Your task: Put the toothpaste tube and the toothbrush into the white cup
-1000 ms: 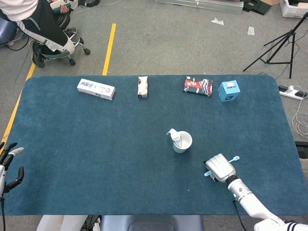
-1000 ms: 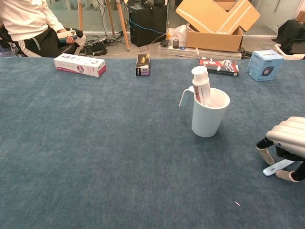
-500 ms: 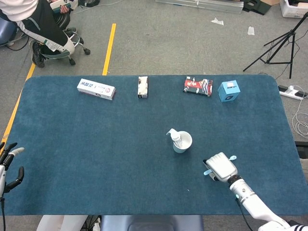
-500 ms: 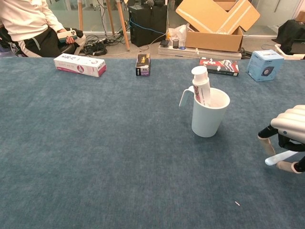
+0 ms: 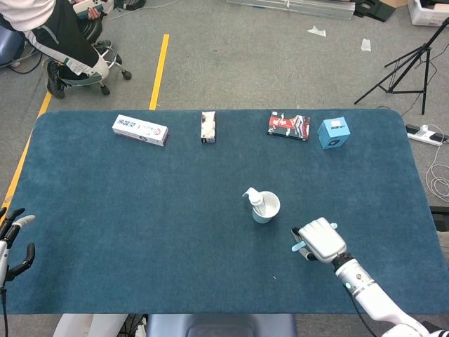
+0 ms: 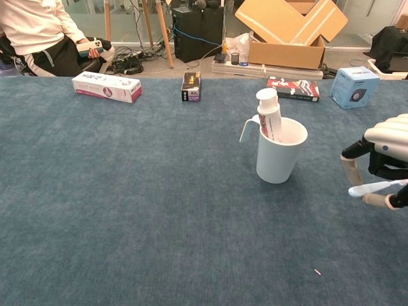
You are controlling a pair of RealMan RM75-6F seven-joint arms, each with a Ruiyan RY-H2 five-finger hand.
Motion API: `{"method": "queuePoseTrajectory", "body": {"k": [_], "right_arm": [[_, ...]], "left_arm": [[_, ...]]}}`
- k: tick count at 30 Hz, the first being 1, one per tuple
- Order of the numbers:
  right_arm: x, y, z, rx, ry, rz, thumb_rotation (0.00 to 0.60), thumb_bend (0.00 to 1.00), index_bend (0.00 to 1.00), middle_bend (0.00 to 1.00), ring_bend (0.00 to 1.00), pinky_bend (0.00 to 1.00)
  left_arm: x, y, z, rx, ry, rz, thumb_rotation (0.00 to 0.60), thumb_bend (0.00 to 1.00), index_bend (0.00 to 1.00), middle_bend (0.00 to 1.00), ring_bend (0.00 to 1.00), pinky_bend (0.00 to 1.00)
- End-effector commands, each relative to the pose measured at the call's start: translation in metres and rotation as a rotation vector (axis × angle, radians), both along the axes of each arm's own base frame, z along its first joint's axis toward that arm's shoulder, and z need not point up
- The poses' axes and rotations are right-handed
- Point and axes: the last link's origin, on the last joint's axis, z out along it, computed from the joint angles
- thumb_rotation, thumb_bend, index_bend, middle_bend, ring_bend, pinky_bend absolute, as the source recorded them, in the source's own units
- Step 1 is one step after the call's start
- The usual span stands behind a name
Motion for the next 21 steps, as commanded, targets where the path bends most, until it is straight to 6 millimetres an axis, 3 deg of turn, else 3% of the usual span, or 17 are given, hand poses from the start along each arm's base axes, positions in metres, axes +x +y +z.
{"method": "queuePoseTrajectory", "body": {"k": [1, 21], "right_arm": [[0.008, -0.001, 0.006, -0.009, -0.038, 0.011, 0.600, 0.26, 0.60, 1.00, 1.00, 1.00], [0.060, 0.003, 0.059, 0.039, -0.449, 0.032, 0.600, 0.26, 0.61, 1.00, 1.00, 1.00]], "left_arm": [[0.000, 0.000, 0.000, 0.000, 0.000, 0.000, 0.600, 0.50, 0.22, 0.16, 0.02, 0.03], [-0.001, 0.000, 0.000, 0.000, 0.002, 0.005, 0.600, 0.50, 0.22, 0.16, 0.02, 0.03]]}}
